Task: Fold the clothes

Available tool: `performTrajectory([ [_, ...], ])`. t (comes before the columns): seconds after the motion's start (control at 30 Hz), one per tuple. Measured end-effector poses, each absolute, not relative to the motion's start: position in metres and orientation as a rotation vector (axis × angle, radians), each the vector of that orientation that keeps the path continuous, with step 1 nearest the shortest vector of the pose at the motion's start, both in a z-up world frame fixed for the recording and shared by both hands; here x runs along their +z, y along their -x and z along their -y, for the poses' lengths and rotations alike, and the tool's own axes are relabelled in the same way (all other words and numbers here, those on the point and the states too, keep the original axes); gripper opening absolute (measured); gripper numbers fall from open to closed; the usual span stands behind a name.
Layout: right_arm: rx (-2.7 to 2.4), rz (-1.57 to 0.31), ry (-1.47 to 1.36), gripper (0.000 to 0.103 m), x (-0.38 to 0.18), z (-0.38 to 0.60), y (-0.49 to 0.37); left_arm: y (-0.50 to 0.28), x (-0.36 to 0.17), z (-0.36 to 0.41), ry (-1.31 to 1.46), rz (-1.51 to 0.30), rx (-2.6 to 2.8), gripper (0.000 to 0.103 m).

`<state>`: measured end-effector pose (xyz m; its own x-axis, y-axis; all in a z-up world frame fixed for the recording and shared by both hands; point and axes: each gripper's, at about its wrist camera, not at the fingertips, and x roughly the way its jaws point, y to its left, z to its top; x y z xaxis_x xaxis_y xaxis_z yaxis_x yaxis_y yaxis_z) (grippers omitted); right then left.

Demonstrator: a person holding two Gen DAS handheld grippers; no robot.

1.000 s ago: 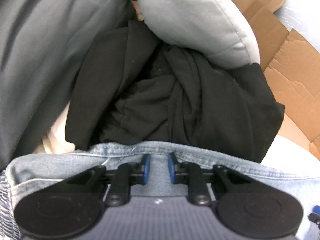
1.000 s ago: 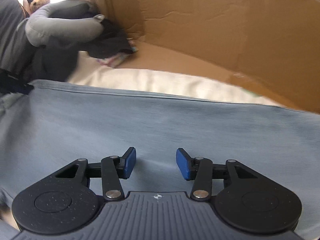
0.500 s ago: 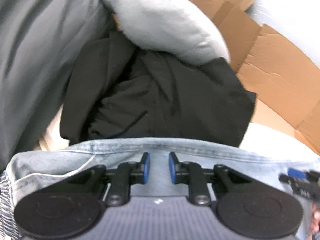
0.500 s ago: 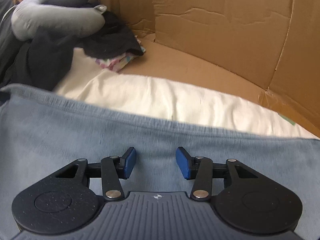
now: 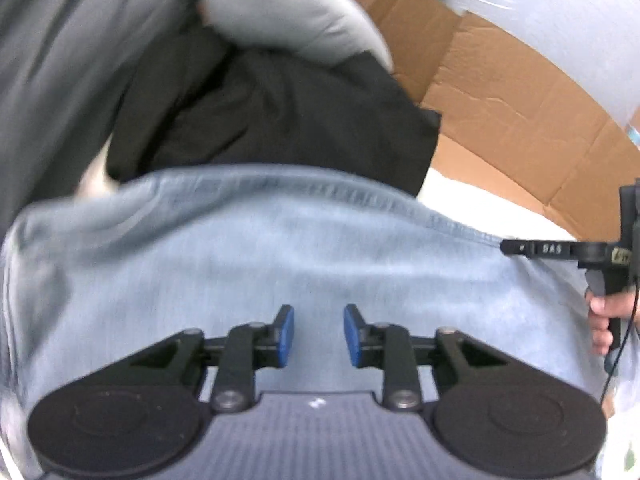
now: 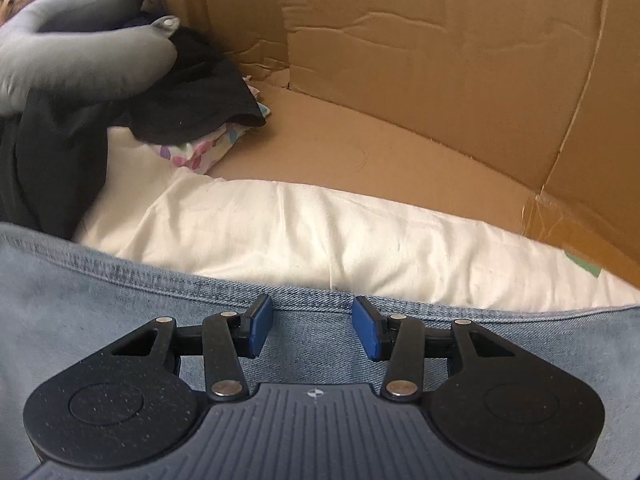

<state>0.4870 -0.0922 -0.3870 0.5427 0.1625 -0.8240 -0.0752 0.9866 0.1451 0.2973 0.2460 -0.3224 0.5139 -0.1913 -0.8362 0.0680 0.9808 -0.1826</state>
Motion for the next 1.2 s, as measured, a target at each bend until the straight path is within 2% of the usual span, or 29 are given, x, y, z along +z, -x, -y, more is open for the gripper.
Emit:
performTrajectory([
  [0.1,0.145,-1.014,-0.210,0.048,-0.375,0.108,-0.487,-0.276,-0.324,-0.250,0.134,-1.033,-0.157,0.051],
  [0.27,0.190,-1.008,-0.163,0.048,-0.335,0.120,-0.475,-0.251,-0.320,-0.257,0.088,-1.056,-0.108,0.059],
  [0.43,0.224,-0.984,-0.168,0.048,-0.275,0.139,-0.457,-0.217,-0.277,-0.280,0.081,-1.035,-0.049,0.061],
  [0.57,0.228,-0.950,-0.173,0.048,-0.218,0.158,-0.432,-0.189,-0.238,-0.297,0.080,-0.992,0.002,0.068],
  [0.87,0.259,-0.901,-0.159,0.048,-0.086,0.215,-0.382,-0.124,-0.156,-0.338,0.163,-0.964,0.081,0.068],
  [1.2,0.248,-0.776,-0.111,0.049,0.079,0.276,-0.323,-0.080,-0.082,-0.350,0.174,-0.950,0.146,0.068],
])
